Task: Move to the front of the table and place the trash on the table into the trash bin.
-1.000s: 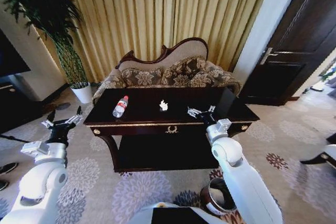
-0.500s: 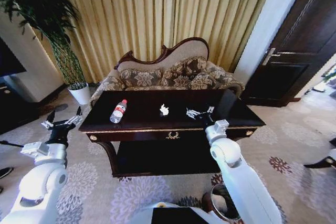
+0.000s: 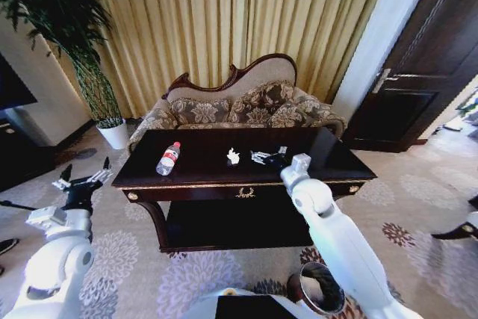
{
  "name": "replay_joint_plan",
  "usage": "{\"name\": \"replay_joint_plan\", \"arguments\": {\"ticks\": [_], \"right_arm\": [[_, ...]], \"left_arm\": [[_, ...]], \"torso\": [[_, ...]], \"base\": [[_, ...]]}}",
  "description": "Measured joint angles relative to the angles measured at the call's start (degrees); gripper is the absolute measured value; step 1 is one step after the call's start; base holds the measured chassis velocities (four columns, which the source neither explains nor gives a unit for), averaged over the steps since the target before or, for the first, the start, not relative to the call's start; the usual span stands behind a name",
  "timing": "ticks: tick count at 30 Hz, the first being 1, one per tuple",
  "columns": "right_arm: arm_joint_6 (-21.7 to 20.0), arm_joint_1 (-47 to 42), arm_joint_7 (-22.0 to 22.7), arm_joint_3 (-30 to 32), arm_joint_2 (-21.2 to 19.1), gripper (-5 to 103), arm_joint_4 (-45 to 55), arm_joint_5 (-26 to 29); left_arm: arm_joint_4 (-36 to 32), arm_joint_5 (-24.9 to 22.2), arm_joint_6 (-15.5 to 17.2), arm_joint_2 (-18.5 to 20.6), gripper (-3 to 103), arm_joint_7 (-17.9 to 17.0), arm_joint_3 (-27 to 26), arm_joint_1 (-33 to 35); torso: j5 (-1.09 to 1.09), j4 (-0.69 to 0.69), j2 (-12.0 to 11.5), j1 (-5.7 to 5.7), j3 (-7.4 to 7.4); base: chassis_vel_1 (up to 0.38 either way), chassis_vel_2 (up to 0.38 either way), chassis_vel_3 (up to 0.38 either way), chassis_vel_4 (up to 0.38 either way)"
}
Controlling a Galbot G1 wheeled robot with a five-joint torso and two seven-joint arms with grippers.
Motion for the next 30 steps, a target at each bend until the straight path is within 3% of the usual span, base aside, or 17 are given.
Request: {"name": "replay_joint_plan", "arguments": {"ticks": [4,5,8,13,18,30], "right_arm": [[-3.24,4.16,-0.01,-3.1,1.83,100,-4.28,0.06],[-5.8,6.15,0.0,-4.82,2.64,100,-6.03,0.58],[-6.83,7.75,0.0,-6.48,3.45,100,-7.9,0.43],[-6.62,9.07,-0.01,-7.83,5.13,100,-10.8,-1.04],[-5.09,9.48,-0.01,-8.04,7.46,100,-14.33,-6.04],[-4.46,6.82,0.0,-7.04,8.29,100,-15.5,-8.2]], "left_arm": [[-0.06,-0.03,0.0,-0.26,100,-0.19,-0.8,0.35],[-0.23,-0.08,0.05,-0.28,100,-0.55,-1.19,0.52],[-0.36,-0.11,0.09,-0.3,100,-0.76,-1.63,0.84],[-0.52,-0.16,0.07,-0.37,100,-0.81,-2.27,1.68],[-1.51,-1.0,-0.03,-0.22,100,-0.74,-3.21,3.12],[-2.02,-2.25,-0.15,-0.17,100,-0.74,-2.09,2.27]], "torso": [[0.0,0.01,0.0,0.0,0.0],[0.0,0.01,-0.01,0.01,0.0],[0.0,-0.01,0.0,0.01,0.0],[0.0,0.0,0.0,0.0,0.0],[0.01,0.0,-0.01,0.01,0.0],[0.0,-0.01,0.0,0.01,0.0]], "base": [[0.0,0.0,0.0,0.0],[0.0,0.0,0.0,0.0],[0.0,0.0,0.0,0.0],[0.0,0.0,0.0,0.0],[0.0,0.0,0.0,0.0],[0.0,0.0,0.0,0.0]]}}
